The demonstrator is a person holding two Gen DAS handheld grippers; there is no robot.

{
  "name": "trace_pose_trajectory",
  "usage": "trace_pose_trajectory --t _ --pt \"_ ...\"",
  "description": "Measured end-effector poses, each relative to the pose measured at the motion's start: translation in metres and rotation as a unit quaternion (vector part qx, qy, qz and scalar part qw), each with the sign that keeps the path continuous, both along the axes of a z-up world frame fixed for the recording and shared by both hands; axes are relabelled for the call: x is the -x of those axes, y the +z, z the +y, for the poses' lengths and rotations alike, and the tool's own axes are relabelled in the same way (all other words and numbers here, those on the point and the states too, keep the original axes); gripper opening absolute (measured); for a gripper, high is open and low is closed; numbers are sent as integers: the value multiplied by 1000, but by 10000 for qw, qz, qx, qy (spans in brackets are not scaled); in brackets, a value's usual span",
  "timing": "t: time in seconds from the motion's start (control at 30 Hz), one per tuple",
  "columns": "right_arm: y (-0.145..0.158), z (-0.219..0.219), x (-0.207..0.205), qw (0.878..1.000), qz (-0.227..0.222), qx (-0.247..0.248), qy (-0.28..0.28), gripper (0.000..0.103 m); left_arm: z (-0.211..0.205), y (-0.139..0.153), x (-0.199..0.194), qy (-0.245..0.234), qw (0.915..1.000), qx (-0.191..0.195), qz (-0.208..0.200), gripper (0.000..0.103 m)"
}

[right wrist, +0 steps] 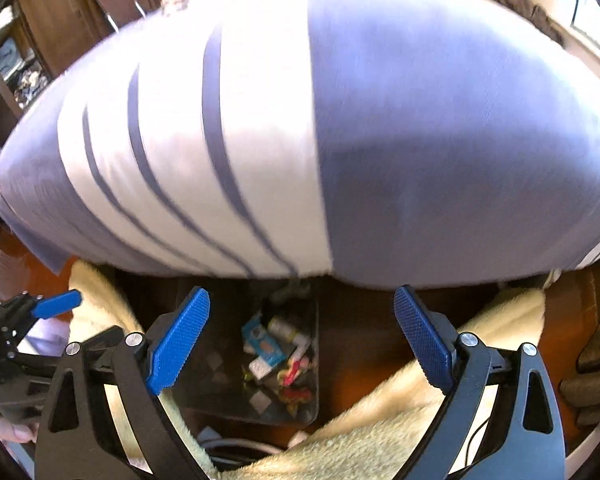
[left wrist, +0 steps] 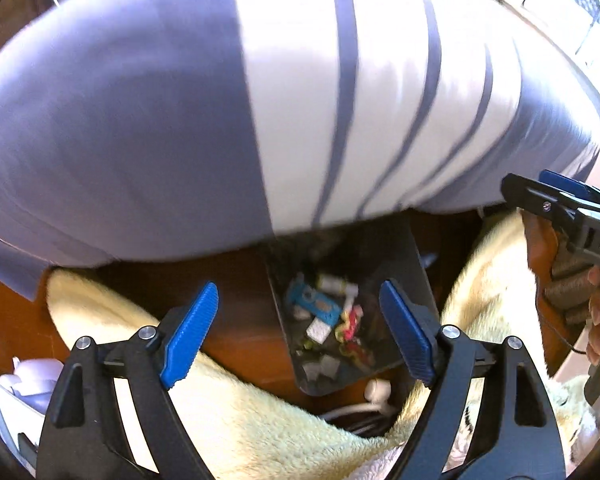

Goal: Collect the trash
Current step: 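Move both tools back over the bed toward the ribbon and spool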

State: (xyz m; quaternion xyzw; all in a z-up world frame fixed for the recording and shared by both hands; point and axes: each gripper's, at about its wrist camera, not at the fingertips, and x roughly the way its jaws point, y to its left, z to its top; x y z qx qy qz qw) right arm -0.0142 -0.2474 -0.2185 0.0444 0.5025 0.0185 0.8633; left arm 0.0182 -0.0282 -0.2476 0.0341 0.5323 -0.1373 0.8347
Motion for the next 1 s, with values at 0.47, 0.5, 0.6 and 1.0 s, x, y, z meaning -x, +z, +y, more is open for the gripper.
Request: trace_pose_trajectory --t 0.47,0.5,0.6,1.0 --pt "83 -18 -68 9947 -999 223 -81 94 22 94 -70 325 9924 6 -1185 81" --pt "86 -19 -76 9946 -1003 251 -69 94 22 98 -80 340 9916 -7 -1245 81" --pt "89 -11 -103 9946 -1011 217 15 94 20 104 -103 389 9899 -49 -1360 81" --pt "80 20 -208 9970 -710 173 270 94 21 112 -214 548 9880 -136 -1436 78"
